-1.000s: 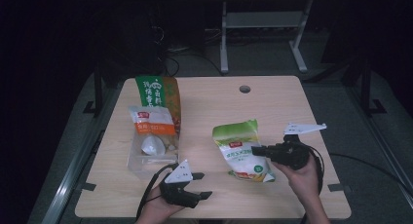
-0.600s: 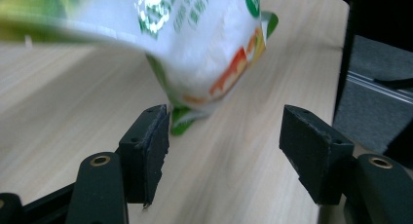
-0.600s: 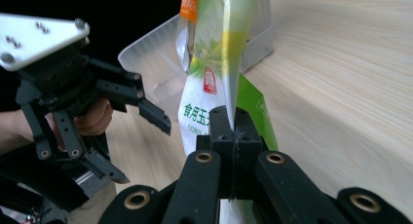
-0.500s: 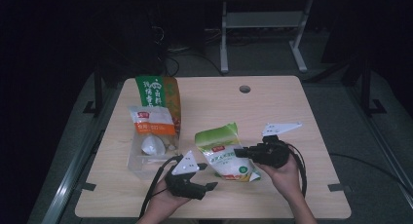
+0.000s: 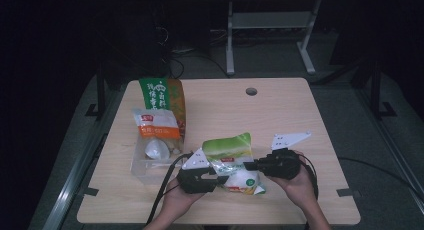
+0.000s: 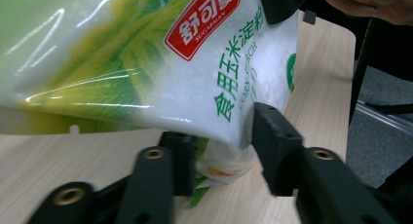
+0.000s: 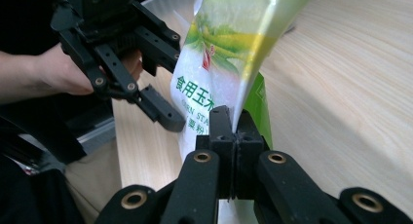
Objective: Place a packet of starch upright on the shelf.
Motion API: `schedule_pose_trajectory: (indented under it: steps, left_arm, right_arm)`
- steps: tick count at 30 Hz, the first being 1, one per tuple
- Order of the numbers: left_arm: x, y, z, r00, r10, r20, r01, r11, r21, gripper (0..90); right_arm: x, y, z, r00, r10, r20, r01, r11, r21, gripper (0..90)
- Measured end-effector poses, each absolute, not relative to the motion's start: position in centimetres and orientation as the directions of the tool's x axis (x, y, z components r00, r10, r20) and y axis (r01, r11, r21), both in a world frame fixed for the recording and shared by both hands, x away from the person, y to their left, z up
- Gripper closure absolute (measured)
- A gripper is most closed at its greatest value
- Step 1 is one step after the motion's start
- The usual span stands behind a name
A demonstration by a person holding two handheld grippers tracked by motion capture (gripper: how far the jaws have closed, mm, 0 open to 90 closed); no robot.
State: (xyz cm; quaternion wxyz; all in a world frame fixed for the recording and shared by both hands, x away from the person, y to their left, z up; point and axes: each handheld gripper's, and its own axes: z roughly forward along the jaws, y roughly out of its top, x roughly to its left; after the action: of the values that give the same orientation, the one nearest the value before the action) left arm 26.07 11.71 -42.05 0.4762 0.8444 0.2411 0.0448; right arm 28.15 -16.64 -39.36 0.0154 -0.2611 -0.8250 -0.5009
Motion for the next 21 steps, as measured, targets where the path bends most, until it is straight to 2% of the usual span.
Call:
schedule_pose_trajectory:
  steps: [3, 6, 15, 21]
  left_arm:
    - [26.2, 12.2, -41.9, 0.876, 0.453, -0.165, 0.368, -0.409, 0.835, 78.8]
    - [26.1, 12.2, -41.9, 0.876, 0.464, -0.136, 0.35, -0.416, 0.839, 83.6]
    - [25.8, 12.2, -41.8, 0.877, 0.467, -0.108, 0.328, -0.42, 0.846, 86.3]
    - [25.5, 12.0, -41.8, 0.884, 0.458, -0.096, 0.312, -0.425, 0.85, 87.1]
  right_arm:
    - [27.9, -16.5, -39.3, -0.866, 0.418, 0.274, 0.438, 0.372, 0.818, 88.6]
    - [27.7, -16.2, -39.3, -0.869, 0.418, 0.264, 0.432, 0.382, 0.817, 88.4]
    - [27.8, -16.0, -39.4, -0.87, 0.43, 0.241, 0.431, 0.423, 0.797, 85.8]
    - [27.9, -15.4, -39.7, -0.867, 0.439, 0.235, 0.438, 0.448, 0.78, 78.7]
